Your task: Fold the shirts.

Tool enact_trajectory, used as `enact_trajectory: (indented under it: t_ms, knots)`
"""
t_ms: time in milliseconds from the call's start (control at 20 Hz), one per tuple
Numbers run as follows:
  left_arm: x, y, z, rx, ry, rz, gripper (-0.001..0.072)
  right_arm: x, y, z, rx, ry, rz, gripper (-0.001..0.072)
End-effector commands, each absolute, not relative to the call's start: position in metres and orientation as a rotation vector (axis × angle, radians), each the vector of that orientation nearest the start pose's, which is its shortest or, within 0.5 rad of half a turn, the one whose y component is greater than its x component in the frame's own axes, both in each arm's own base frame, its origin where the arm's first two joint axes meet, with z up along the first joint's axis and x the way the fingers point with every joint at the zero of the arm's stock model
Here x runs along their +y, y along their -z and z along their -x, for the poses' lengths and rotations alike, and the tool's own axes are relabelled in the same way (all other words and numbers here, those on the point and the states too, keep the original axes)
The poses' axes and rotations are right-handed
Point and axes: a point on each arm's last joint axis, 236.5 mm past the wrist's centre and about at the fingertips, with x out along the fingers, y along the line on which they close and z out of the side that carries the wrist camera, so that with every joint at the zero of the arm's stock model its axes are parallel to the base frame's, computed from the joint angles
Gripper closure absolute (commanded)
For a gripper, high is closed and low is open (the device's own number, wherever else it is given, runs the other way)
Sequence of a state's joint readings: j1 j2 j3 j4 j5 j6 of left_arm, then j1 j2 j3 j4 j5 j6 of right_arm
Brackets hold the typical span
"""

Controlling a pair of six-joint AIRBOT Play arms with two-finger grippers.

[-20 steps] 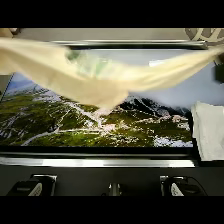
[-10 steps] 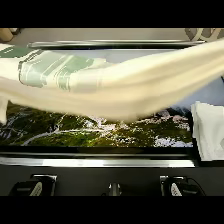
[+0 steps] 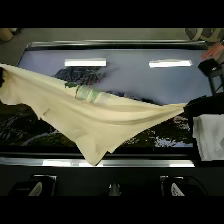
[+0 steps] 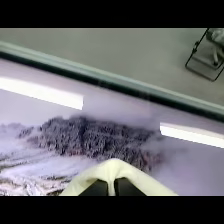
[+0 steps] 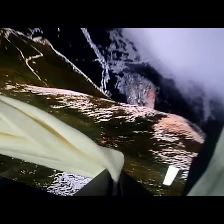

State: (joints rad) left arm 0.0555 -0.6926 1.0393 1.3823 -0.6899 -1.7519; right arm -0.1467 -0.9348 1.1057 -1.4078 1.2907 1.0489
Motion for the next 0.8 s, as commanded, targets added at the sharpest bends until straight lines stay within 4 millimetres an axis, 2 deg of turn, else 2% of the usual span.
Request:
enact_trajectory:
  t_ms: [0,50,100,150,200,250,300,350,500,600,650,750]
  knots:
    - [-0.029,-0.139,-0.406,0.553,0.015,0.446,0.0674,-0.017,0.008,-0.332,1.121,-0.211,0.189,0.0697]
    - [-0.041,-0.105,-0.408,0.643,0.026,0.440,0.0673,-0.019,0.023,-0.336,1.135,-0.190,0.158,0.0697]
    - [-0.052,-0.080,-0.408,0.721,0.040,0.431,0.0674,-0.019,0.033,-0.338,1.154,-0.176,0.125,0.0697]
    - [-0.063,-0.061,-0.408,0.779,0.053,0.421,0.0674,-0.015,0.039,-0.341,1.164,-0.181,0.094,0.0697]
    - [-0.071,-0.051,-0.408,0.809,0.065,0.413,0.0674,-0.011,0.043,-0.342,1.169,-0.188,0.069,0.0694]
    - [-0.075,-0.046,-0.408,0.821,0.073,0.408,0.0674,-0.007,0.042,-0.342,1.168,-0.196,0.043,0.0568]
    - [-0.075,-0.046,-0.408,0.821,0.073,0.407,0.0674,0.000,0.037,-0.342,1.170,-0.217,0.017,0.0266]
    - [-0.073,-0.048,-0.408,0.816,0.070,0.407,0.0674,0.012,0.026,-0.340,1.176,-0.277,0.009,0.0073]
    - [-0.065,-0.055,-0.403,0.819,0.088,0.339,0.0673,0.060,-0.013,-0.312,1.230,-0.538,-0.043,0.0057]
    - [-0.065,-0.054,-0.394,0.849,0.114,0.287,0.0673,0.093,-0.023,-0.289,1.252,-0.660,-0.139,0.0057]
    - [-0.066,-0.051,-0.388,0.875,0.130,0.260,0.0673,0.105,-0.013,-0.276,1.290,-0.695,-0.146,0.0057]
    - [-0.069,-0.042,-0.377,0.930,0.151,0.231,0.0673,0.137,0.020,-0.253,1.370,-0.706,-0.194,0.0060]
